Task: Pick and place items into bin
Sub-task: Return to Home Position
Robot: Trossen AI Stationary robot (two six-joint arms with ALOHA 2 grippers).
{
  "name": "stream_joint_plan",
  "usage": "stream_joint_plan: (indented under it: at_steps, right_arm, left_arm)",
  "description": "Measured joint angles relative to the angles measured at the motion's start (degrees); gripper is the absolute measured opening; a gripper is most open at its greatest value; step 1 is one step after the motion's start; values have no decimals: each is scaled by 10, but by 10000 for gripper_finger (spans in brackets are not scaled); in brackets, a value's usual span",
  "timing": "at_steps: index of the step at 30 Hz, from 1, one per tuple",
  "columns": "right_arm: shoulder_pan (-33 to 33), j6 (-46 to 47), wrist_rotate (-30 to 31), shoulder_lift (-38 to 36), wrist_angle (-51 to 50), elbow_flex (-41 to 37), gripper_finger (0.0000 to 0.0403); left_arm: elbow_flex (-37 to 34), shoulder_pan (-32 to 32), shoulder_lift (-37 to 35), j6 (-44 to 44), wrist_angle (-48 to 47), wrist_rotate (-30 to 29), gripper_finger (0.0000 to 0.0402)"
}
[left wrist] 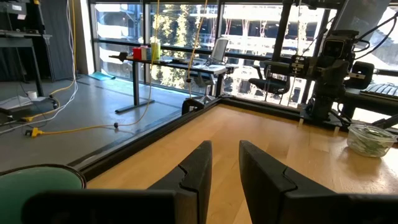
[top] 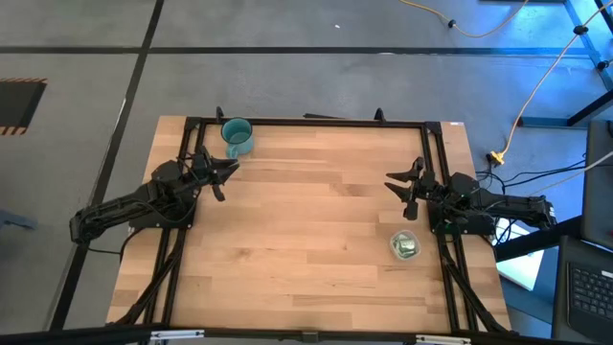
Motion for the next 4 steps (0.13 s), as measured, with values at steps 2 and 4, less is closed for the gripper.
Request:
stream_joint_plan:
  at_steps: [2, 4]
  right_arm:
    - [0, 0, 0, 0, 0, 0, 136]
    - [0, 0, 0, 0, 0, 0, 136]
  left_arm:
    - [0, 0, 0, 0, 0, 0, 75]
    - [0, 0, 0, 0, 0, 0, 75]
